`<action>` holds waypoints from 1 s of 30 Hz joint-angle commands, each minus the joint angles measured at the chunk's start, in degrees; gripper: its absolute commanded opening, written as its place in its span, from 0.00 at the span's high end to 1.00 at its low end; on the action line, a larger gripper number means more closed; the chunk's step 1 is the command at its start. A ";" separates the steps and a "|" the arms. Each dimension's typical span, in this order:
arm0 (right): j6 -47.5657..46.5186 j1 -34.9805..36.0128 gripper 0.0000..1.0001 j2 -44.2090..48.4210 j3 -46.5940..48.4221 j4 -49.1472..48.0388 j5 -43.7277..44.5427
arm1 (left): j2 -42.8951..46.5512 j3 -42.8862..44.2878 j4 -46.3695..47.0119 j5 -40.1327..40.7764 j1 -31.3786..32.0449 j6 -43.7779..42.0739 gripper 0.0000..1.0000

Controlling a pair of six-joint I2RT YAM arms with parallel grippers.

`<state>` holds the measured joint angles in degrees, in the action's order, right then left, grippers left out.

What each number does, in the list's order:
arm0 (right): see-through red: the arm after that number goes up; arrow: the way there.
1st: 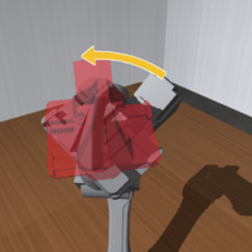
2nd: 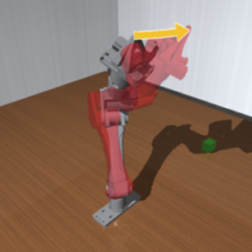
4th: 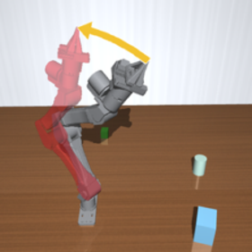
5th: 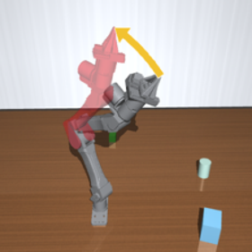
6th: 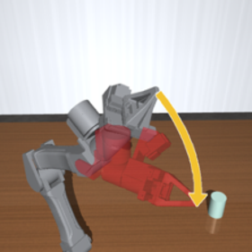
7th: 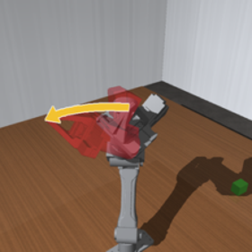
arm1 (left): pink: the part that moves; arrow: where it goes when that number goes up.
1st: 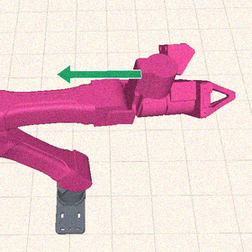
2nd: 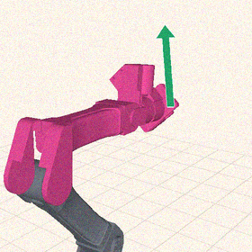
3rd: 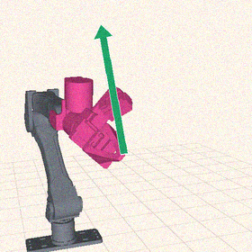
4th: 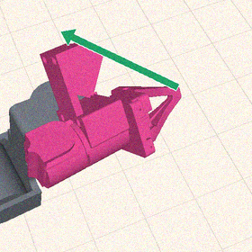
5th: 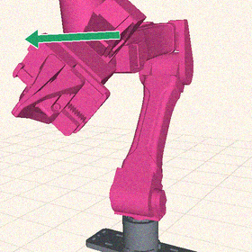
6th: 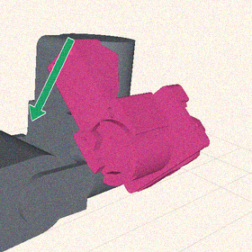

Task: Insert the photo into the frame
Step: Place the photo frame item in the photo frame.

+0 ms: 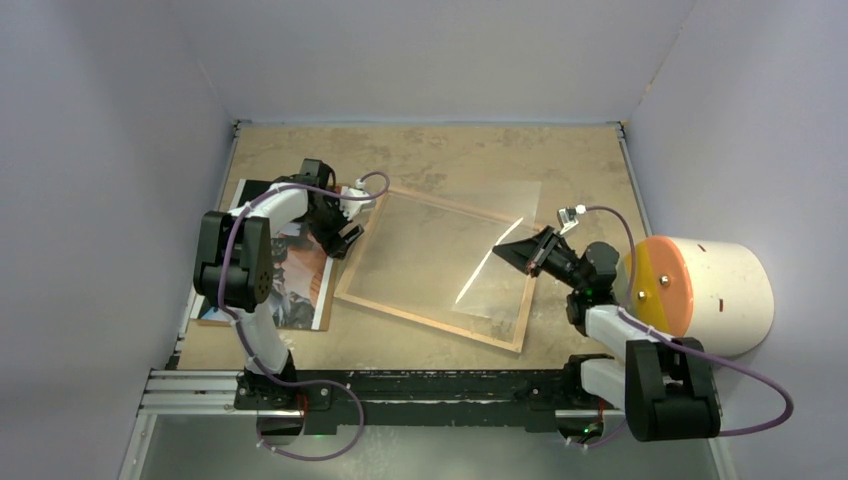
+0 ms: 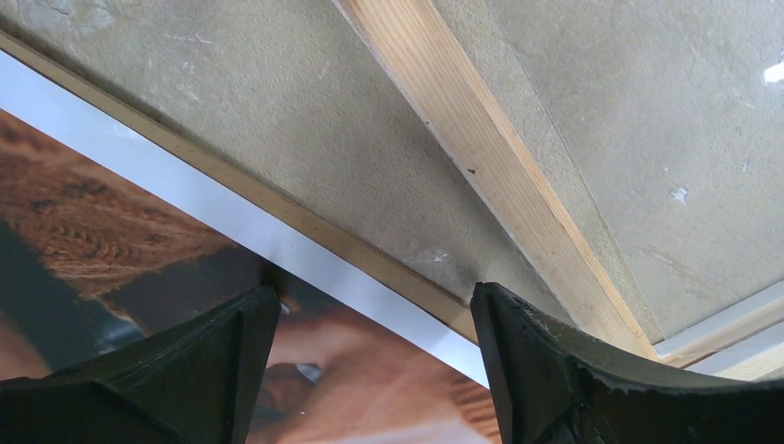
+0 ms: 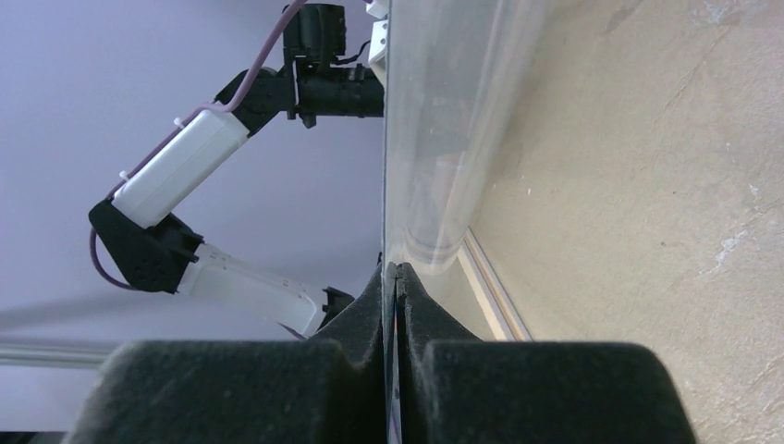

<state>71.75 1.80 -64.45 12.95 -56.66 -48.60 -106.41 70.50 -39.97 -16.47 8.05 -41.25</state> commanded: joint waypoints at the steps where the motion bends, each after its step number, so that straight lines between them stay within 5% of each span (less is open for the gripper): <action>1: 3.10 0.42 1.00 -1.04 -0.15 -8.59 -0.56 | -0.29 -1.87 -3.01 -2.10 0.21 -0.50 0.20; 30: 15.85 13.52 1.00 -11.22 9.11 -25.86 8.56 | 0.11 -2.03 -8.28 -8.99 0.03 -4.12 0.49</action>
<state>84.99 13.80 -74.76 18.65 -75.64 -41.95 -106.28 70.48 -43.92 -21.47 7.99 -44.07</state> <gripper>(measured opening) 0.005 0.523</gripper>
